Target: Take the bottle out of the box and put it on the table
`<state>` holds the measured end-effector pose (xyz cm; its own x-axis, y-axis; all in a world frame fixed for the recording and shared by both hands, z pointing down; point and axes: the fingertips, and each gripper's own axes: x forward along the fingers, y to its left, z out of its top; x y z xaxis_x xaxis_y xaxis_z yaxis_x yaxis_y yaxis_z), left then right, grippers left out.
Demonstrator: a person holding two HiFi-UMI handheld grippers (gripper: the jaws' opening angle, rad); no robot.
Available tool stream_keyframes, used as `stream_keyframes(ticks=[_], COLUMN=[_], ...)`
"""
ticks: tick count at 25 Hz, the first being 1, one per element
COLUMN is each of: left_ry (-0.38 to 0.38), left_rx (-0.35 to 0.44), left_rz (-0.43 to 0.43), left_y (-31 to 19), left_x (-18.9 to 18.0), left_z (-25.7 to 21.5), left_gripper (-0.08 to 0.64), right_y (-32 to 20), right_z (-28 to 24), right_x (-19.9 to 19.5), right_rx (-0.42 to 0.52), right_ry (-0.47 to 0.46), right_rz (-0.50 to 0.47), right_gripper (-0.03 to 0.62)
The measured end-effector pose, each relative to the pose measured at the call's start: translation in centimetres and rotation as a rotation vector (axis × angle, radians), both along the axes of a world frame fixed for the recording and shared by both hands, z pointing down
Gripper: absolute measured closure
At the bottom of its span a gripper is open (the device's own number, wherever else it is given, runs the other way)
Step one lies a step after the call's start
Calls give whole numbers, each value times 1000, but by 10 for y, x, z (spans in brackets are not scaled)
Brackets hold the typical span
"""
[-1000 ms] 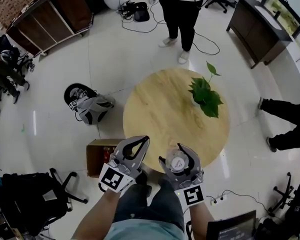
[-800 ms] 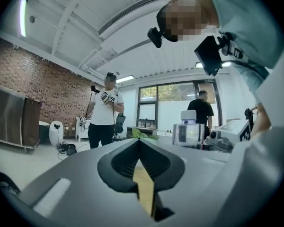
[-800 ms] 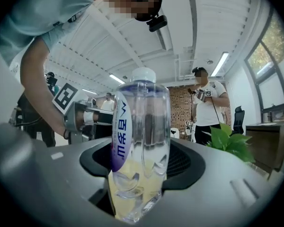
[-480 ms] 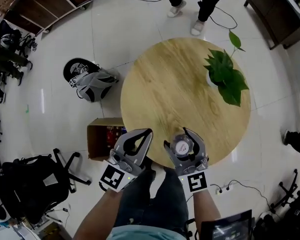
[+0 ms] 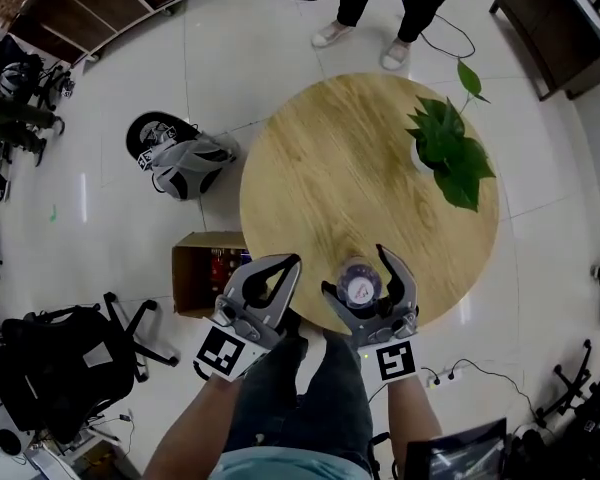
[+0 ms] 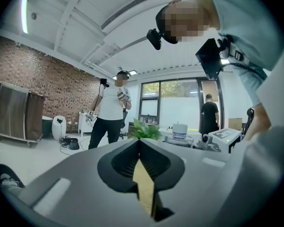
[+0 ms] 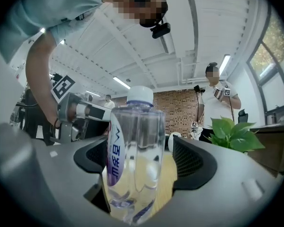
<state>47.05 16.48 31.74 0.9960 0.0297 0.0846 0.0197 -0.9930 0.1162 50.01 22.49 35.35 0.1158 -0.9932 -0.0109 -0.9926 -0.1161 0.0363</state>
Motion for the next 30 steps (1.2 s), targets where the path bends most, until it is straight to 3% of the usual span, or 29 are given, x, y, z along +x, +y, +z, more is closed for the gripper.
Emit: stream_keyframes(ticks=[7, 13, 18, 26, 30], left_ry=[27, 67, 117, 180, 204], left_rx=[27, 61, 49, 76, 89], left_rz=[-28, -64, -12, 53, 58], left_y=[-2, 5, 31, 35, 28], left_x=[-11, -35, -50, -144, -196], left_z=[-30, -66, -104, -157, -178], left_gripper=[549, 549, 549, 549, 549], right_y=[22, 42, 39, 34, 23], right_z=[-35, -81, -122, -205, -235], right_x=[-8, -33, -63, -158, -215], right_rx=[-30, -26, -1, 75, 65], right_ry=[63, 53, 18, -65, -47], right_rz=[-17, -43, -37, 29, 42], right_gripper=[195, 196, 198, 209, 209])
